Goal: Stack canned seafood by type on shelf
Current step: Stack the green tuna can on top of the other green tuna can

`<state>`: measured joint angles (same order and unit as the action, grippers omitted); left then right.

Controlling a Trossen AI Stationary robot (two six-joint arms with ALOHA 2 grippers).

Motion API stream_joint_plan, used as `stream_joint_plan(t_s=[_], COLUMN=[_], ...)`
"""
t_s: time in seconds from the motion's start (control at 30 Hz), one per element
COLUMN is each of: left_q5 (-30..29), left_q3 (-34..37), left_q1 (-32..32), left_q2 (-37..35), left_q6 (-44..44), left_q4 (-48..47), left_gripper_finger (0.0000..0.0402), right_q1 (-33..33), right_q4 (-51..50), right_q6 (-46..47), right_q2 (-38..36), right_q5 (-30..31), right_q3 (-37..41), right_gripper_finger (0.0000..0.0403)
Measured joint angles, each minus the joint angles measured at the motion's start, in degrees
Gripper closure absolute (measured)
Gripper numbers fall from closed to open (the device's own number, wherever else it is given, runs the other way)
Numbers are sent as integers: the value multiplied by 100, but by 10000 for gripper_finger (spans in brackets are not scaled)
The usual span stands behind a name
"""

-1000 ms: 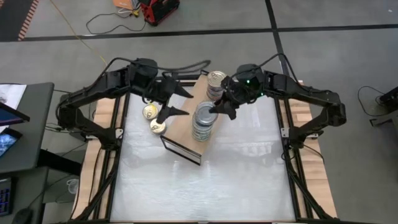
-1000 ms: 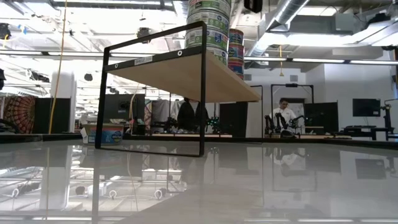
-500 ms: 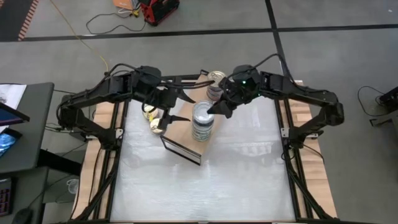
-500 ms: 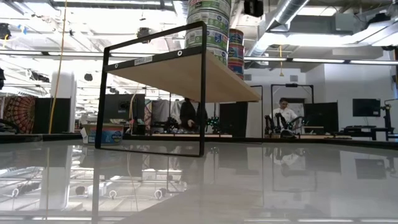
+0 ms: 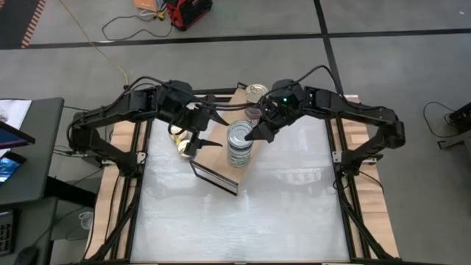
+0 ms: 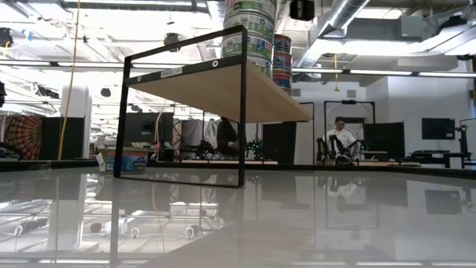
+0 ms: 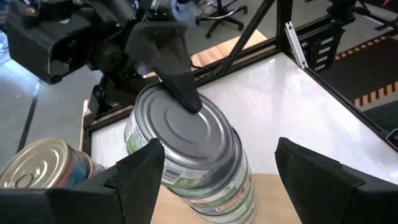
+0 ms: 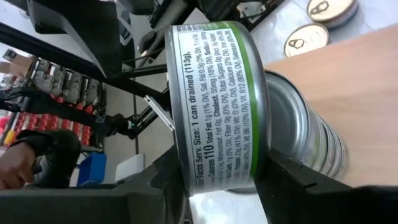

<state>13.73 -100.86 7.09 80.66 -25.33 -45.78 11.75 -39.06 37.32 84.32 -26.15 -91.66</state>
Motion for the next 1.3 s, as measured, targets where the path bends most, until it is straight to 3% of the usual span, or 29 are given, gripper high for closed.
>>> stream_joint_plan(t_s=[0.6, 0.83, 1.3], left_q5=[29, 63, 224], left_q3=[0, 0, 0], left_q1=[-1, 0, 0], left_q2=[0, 2, 2], left_q6=[-85, -99, -21], left_q4=[12, 27, -44], left_gripper_finger=[107, 107, 107], right_q1=[38, 43, 149], right_q4=[-95, -77, -317], right_q6=[434, 530, 1084], right_q2=[-30, -30, -32], right_q5=[-661, -704, -846], right_q3=[2, 2, 2], right_gripper_finger=[189, 167, 165])
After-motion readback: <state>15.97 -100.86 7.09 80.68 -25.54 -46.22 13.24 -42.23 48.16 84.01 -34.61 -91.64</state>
